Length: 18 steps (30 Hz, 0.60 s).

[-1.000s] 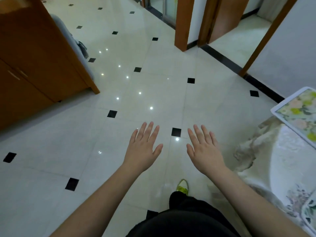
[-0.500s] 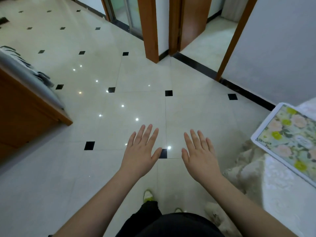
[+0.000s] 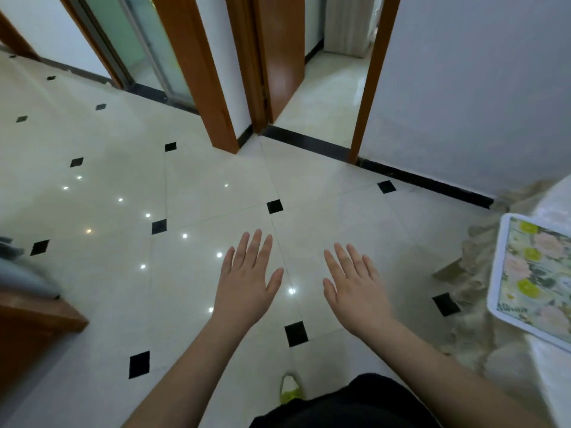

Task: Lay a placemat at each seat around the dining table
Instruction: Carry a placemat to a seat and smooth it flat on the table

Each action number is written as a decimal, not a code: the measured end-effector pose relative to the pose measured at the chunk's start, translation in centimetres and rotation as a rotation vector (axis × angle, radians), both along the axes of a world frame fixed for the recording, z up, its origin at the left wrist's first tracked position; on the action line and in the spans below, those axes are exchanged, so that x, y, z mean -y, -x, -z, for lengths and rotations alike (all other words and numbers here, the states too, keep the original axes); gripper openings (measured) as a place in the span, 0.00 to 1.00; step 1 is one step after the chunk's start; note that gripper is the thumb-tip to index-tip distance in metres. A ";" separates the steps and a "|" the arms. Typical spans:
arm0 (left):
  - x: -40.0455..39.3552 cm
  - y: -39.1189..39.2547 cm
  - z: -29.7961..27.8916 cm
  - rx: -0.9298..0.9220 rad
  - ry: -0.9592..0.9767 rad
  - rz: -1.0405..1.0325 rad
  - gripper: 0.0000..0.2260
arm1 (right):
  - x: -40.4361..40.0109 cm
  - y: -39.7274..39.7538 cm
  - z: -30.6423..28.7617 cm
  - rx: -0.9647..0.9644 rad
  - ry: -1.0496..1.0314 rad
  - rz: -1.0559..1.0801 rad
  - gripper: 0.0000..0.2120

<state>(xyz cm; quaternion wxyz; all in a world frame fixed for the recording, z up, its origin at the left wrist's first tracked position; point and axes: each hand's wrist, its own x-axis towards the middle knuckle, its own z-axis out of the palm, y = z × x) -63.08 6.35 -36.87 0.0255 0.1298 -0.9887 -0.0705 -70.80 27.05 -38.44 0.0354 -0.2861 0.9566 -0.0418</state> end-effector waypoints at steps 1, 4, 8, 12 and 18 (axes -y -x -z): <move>0.4 1.4 0.1 0.015 0.000 0.021 0.31 | 0.3 1.0 -0.1 0.001 0.009 0.031 0.28; 0.3 6.0 0.1 0.019 0.003 0.099 0.31 | 0.2 4.1 -0.2 -0.018 0.015 0.123 0.28; -2.1 12.3 0.5 0.049 -0.042 0.235 0.32 | -1.8 8.8 -0.1 -0.021 0.034 0.244 0.28; -5.2 18.9 0.8 0.056 0.015 0.332 0.30 | -4.9 13.6 0.7 -0.015 0.026 0.350 0.28; -11.4 28.5 0.1 0.081 0.084 0.454 0.30 | -10.6 21.6 0.7 -0.002 0.028 0.442 0.29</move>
